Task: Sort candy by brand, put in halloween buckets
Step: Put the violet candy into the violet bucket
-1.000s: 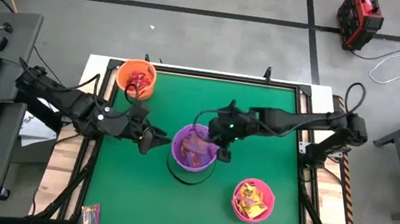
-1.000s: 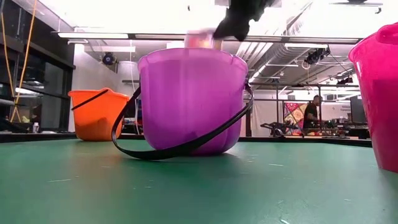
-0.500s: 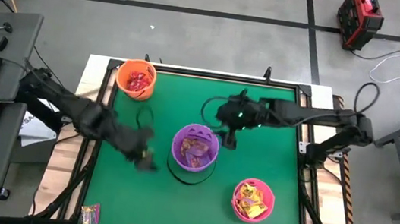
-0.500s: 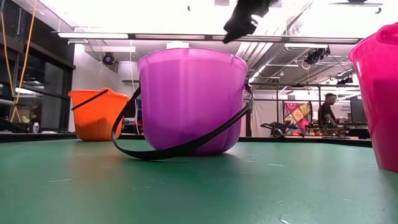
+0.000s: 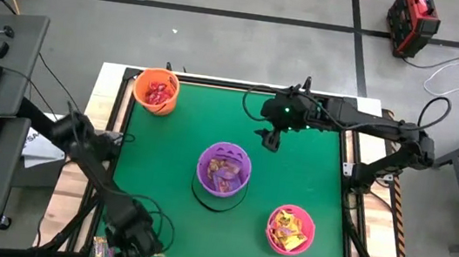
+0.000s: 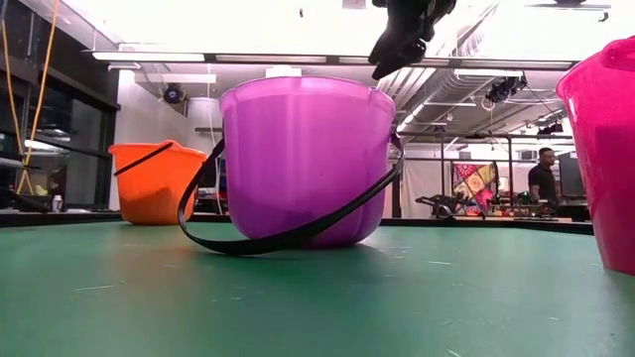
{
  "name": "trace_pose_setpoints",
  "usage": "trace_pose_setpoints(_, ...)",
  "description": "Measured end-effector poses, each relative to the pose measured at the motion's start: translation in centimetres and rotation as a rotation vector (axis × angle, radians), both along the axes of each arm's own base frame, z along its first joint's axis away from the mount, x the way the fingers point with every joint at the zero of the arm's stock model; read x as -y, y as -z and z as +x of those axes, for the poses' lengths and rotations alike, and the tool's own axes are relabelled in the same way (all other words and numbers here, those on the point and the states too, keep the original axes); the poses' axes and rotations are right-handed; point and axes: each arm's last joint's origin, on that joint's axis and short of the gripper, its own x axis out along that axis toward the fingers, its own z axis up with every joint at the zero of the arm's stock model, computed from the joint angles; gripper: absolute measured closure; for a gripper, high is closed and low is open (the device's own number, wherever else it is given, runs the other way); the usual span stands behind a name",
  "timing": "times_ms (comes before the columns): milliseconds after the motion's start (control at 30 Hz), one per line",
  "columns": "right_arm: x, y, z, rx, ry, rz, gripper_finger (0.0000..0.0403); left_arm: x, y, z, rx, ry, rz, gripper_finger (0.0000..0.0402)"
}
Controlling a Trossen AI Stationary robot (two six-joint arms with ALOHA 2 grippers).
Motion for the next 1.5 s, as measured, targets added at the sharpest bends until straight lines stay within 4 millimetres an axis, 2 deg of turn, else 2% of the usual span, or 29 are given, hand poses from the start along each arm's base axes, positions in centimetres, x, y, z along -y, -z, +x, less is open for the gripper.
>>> trace_pose_setpoints(133, 0.1, 0.0, 0.0, 0.009, 0.007, 0.005, 0.0109, 0.5, 2.3, 0.0, -0.052, 0.049, 0.034, 0.0198)
trace_pose_setpoints(267, 0.0, -0.1, 0.1, 0.010, 0.005, 0.006, 0.0109, 0.4, 3.2, -0.2, -0.043, 0.105, 0.038, 0.0198)
trace_pose_setpoints(433, -0.1, 0.0, 0.0, 0.008, 0.020, 0.024, 0.0109, -1.1, 5.3, -2.2, -0.131, 0.118, 0.049, 0.0198)
trace_pose_setpoints(667, -0.1, 0.0, 0.0, 0.008, 0.041, 0.044, 0.0109, -1.6, 6.3, -2.8, -0.062, 0.104, -0.046, 0.0198)
trace_pose_setpoints(833, -0.1, 0.1, 0.0, 0.005, 0.061, 0.063, 0.0109, -2.6, 8.2, -4.2, -0.119, 0.065, -0.003, 0.0198)
trace_pose_setpoints(967, -0.1, 0.1, 0.0, 0.006, 0.065, 0.067, 0.0109, -3.3, 8.9, -4.7, -0.135, 0.058, 0.028, 0.0198)
trace_pose_setpoints(1100, -0.1, 0.1, 0.0, 0.008, 0.073, 0.074, 0.0109, -3.3, 9.5, -5.0, -0.119, 0.063, -0.021, 0.0206)
trace_pose_setpoints(1233, -0.1, 0.2, -0.2, -0.006, 0.087, 0.088, 0.0109, -3.1, 9.7, -5.5, -0.117, 0.074, -0.041, 0.0251)
trace_pose_setpoints(1400, -0.1, 0.3, -0.3, -0.028, 0.082, 0.085, 0.0109, -2.9, 9.9, -5.9, -0.115, 0.094, -0.054, 0.0373)
trace_pose_setpoints(1433, -0.1, 0.3, -0.3, -0.030, 0.081, 0.084, 0.0109, -2.9, 9.9, -5.8, -0.113, 0.094, -0.055, 0.0387)
trace_pose_setpoints(1500, -0.1, 0.3, -0.3, -0.031, 0.075, 0.080, 0.0109, -2.9, 9.8, -5.5, -0.097, 0.093, -0.061, 0.0390)
